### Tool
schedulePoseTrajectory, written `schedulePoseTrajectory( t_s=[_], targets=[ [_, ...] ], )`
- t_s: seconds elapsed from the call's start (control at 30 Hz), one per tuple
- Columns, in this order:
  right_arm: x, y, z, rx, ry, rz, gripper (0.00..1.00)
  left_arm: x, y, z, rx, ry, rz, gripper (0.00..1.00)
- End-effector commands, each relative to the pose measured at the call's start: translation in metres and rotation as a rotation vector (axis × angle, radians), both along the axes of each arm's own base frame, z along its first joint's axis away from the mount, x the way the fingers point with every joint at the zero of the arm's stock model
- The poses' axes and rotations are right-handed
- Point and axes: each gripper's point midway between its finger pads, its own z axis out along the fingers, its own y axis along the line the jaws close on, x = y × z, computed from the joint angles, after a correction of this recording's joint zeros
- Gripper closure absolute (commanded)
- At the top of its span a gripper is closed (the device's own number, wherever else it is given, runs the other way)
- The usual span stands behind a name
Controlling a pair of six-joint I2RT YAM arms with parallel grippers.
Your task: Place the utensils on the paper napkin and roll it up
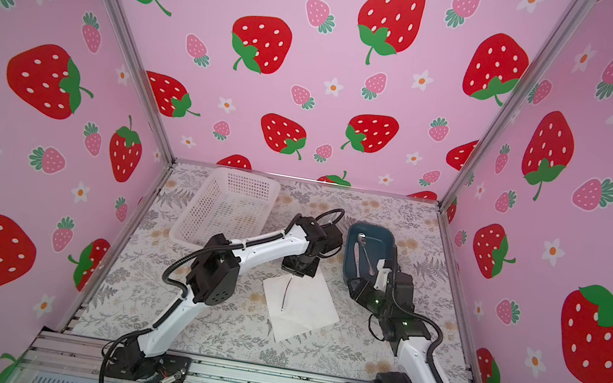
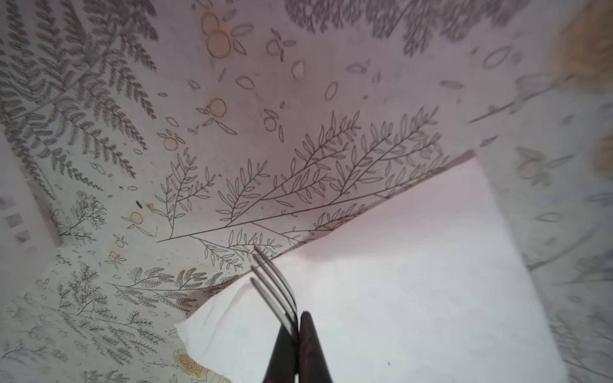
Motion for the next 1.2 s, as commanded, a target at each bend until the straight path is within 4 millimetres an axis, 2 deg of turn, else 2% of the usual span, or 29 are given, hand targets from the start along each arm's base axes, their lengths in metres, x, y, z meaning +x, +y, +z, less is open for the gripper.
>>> schedulePoseTrajectory(
  t_s=[0.0, 0.27, 0.37, 0.4, 0.5, 0.67, 0.8, 0.9, 0.97, 1.03, 1.17],
  targets=[
    [-0.001, -0.014, 0.0, -0.033, -0.01, -0.071, 0.54, -0.002, 0.027, 0.012, 0.182, -0.013, -0.037, 1.0],
    [-0.003, -0.02, -0.001, -0.039, -0.016, -0.105, 0.53, -0.008, 0.02, -0.008, 0.164, 0.026, -0.022, 1.0],
    [-0.003, -0.018, -0.004, -0.04, -0.001, -0.096, 0.53, -0.013, 0.015, -0.015, 0.137, 0.059, -0.018, 0.95],
    [-0.004, -0.018, -0.005, -0.041, 0.002, -0.091, 0.53, -0.015, 0.013, -0.017, 0.13, 0.065, -0.017, 0.9],
    [-0.003, -0.017, -0.006, -0.041, 0.005, -0.088, 0.53, -0.017, 0.008, -0.017, 0.101, 0.075, -0.012, 0.87],
    [-0.003, -0.017, -0.005, -0.041, 0.006, -0.088, 0.53, -0.019, 0.0, -0.013, 0.059, 0.075, -0.01, 0.75],
    [-0.003, -0.016, -0.006, -0.041, 0.01, -0.083, 0.53, -0.019, -0.007, -0.004, 0.017, 0.07, -0.006, 0.75],
    [-0.002, -0.015, -0.005, -0.038, 0.011, -0.078, 0.53, -0.016, -0.011, 0.018, -0.022, 0.033, -0.013, 0.73],
    [-0.001, -0.013, -0.005, -0.032, 0.013, -0.07, 0.53, -0.013, -0.009, 0.037, -0.045, -0.022, -0.025, 0.63],
    [-0.001, -0.012, -0.004, -0.03, 0.016, -0.062, 0.53, -0.014, -0.007, 0.049, -0.09, -0.04, -0.042, 0.59],
    [0.001, -0.011, -0.002, -0.027, 0.016, -0.064, 0.53, -0.028, 0.004, 0.052, -0.192, -0.012, -0.063, 0.57]
  ],
)
